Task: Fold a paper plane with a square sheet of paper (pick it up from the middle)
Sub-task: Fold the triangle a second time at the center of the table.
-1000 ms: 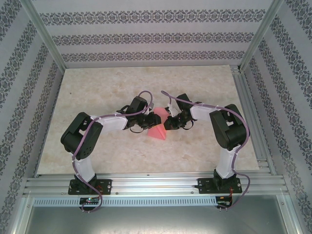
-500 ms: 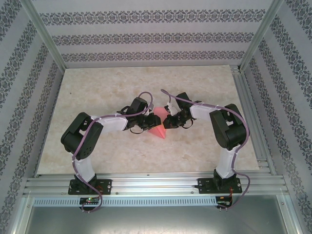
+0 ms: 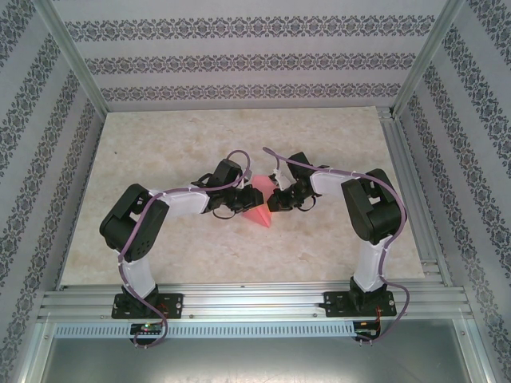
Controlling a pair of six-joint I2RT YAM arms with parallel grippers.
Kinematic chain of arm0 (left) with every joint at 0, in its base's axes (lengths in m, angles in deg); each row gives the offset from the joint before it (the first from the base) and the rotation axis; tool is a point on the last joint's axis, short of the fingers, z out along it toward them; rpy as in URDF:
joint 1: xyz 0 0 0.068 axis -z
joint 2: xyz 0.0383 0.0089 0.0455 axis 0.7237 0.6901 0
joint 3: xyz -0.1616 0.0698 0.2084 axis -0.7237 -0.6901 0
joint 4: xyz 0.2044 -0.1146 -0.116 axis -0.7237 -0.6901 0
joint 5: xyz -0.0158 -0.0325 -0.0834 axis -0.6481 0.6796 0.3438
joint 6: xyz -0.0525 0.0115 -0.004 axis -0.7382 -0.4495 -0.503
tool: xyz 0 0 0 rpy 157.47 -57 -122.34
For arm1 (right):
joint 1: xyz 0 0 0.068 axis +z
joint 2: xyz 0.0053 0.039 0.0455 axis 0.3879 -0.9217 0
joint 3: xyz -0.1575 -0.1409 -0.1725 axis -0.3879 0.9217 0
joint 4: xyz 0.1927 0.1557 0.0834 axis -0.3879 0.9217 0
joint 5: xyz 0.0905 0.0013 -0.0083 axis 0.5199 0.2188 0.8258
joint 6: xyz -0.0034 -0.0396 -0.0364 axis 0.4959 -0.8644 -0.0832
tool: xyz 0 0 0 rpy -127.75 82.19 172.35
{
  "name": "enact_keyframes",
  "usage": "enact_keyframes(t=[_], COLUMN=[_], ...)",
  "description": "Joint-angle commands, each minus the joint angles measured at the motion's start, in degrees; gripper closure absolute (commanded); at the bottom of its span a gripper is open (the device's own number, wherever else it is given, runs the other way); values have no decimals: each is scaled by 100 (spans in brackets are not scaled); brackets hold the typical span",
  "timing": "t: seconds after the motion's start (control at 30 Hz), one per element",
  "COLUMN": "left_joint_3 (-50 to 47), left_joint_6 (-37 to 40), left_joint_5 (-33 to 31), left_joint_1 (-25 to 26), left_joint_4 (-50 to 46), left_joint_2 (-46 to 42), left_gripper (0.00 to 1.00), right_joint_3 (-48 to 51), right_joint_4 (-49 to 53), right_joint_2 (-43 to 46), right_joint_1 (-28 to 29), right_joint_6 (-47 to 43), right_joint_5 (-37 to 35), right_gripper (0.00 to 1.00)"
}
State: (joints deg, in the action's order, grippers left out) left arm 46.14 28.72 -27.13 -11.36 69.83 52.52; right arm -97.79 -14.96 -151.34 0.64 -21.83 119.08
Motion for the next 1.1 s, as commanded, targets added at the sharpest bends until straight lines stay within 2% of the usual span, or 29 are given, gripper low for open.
enact_keyframes(t=[0.0,0.47,0.63,0.83,1.07], left_joint_3=[-96,-156,-155,79,301], left_joint_6=[-101,-11,-70,-108,-105], left_joint_5=[-33,-238,-235,-272,-342], left_joint_1=[70,94,103,94,94], left_joint_4=[285,15,71,1,45], left_joint_2=[183,525,351,114,367], left_gripper=[77,77,77,75,74], right_joint_3=[-124,-100,-109,-119,-114], right_joint_4=[-6,3,12,21,23], right_joint_2=[-46,-56,-46,-63,-73], right_joint_1=[-69,-69,-59,-61,-48], right_joint_6=[-96,-104,-110,-111,-129], right_joint_5=[-58,-79,-106,-109,-127], right_gripper=[92,92,92,92,92])
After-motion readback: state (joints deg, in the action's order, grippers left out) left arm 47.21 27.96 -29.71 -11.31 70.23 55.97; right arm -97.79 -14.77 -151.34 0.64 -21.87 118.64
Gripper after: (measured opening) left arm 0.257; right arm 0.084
